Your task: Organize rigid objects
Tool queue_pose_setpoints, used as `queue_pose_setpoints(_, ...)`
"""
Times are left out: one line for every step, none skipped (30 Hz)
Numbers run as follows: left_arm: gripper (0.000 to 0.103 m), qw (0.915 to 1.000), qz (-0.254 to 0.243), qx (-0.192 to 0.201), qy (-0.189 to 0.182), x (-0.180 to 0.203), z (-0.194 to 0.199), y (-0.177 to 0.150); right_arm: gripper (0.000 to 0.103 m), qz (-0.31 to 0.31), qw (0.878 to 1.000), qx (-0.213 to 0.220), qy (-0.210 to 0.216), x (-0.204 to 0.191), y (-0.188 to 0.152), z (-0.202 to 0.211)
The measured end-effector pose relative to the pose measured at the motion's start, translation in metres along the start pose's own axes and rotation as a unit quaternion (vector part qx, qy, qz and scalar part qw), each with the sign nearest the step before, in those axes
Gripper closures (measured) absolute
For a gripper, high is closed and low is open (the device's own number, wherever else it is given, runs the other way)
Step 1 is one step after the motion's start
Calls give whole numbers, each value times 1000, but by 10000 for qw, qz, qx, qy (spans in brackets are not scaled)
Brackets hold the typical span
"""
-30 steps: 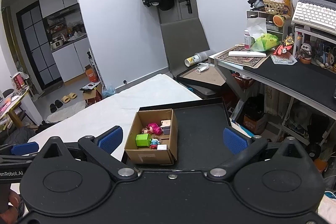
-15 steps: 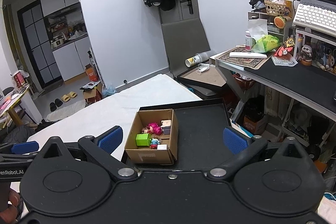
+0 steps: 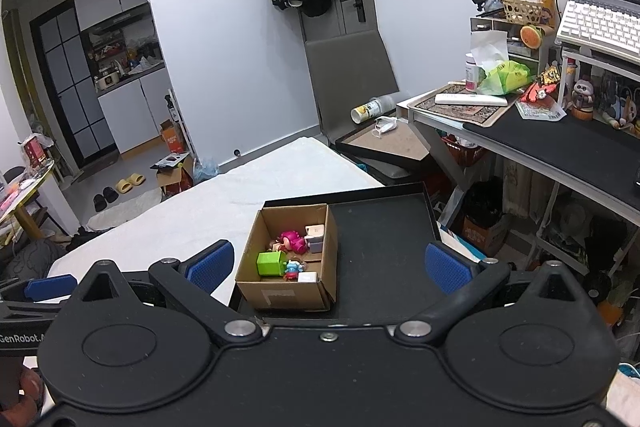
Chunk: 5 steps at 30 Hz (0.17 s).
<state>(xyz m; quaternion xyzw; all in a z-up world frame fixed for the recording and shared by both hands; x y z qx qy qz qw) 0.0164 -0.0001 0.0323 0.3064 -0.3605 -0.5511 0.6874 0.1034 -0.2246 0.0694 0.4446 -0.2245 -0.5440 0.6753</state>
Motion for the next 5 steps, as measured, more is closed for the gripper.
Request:
queue_pose_setpoints(4,10000,1,-11,-10,0,0,-1,0,-8,10000,-7,-3,0,-1,0)
queue_pose_setpoints(4,10000,0,-14,-25,-1,0,0,0,-12,10000,-9,-3,0,-1,0)
queue_pose_setpoints(4,10000,-9,-5,-44,0,0,0,0,-14,10000,-10,-1,0,-2,0)
queue_pose_setpoints(4,10000,-15,7,-56,-1,1,0,0,-16,10000,-15,-4,0,-1,-1)
queue_pose_setpoints(4,10000,-18,31,-75,-1,1,0,0,-17,10000,-22,-8,0,-1,-1)
Point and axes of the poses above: each gripper's, at about its wrist camera, not at the fingertips, and z roughly against the way its jaws point, x to its right, y to its top, the point moved 1 cm from there along -z, roughly the way its jaws point, and after that the axes turned 3 degrees about x, right-handed, at the moved point
